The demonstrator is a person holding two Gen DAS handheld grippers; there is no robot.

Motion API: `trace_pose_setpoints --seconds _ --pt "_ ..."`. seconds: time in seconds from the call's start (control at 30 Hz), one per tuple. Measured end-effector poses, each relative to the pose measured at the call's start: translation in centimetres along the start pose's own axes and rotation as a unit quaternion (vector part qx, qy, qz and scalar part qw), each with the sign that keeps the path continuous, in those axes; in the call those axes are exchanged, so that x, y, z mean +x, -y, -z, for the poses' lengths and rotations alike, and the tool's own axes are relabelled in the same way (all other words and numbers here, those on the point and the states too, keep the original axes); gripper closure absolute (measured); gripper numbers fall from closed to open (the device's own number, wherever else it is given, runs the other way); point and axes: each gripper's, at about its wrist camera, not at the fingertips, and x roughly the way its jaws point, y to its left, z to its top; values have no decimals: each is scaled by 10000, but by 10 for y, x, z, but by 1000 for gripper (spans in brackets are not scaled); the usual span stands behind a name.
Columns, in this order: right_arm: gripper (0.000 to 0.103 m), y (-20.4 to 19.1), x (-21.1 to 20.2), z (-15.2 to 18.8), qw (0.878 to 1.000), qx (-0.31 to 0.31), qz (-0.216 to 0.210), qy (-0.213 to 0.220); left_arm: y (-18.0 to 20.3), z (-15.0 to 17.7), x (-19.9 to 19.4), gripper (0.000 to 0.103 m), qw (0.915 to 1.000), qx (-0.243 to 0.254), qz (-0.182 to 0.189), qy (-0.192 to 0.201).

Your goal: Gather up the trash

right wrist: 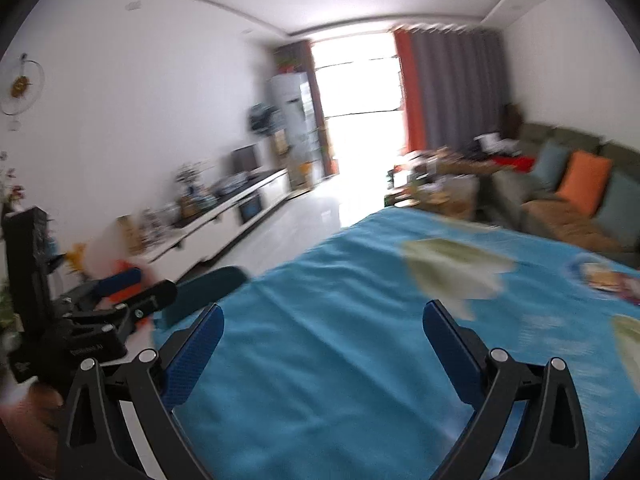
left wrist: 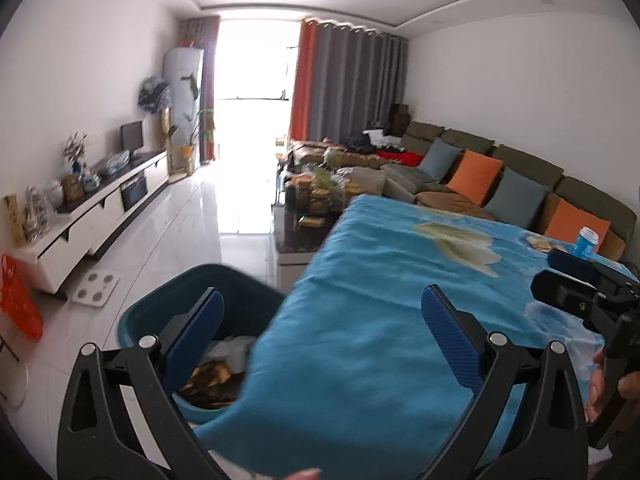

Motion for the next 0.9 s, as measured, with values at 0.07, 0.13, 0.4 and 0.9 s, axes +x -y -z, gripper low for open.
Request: trace_pose_setpoints --seconds 0.07,0.13,0.4,0.9 --pt "7 11 -15 6 9993 44 336 140 16 -2 1 6 9999 52 77 95" --pt "7 24 -30 10 9972 121 682 294 34 -4 0 6 9994 138 155 278" --pt "7 59 -72 24 9846 343 1532 766 89 -4 4 6 9962 446 473 576" --pt "7 79 -123 38 9617 499 2371 1280 133 0 -4 6 9887 810 728 1032"
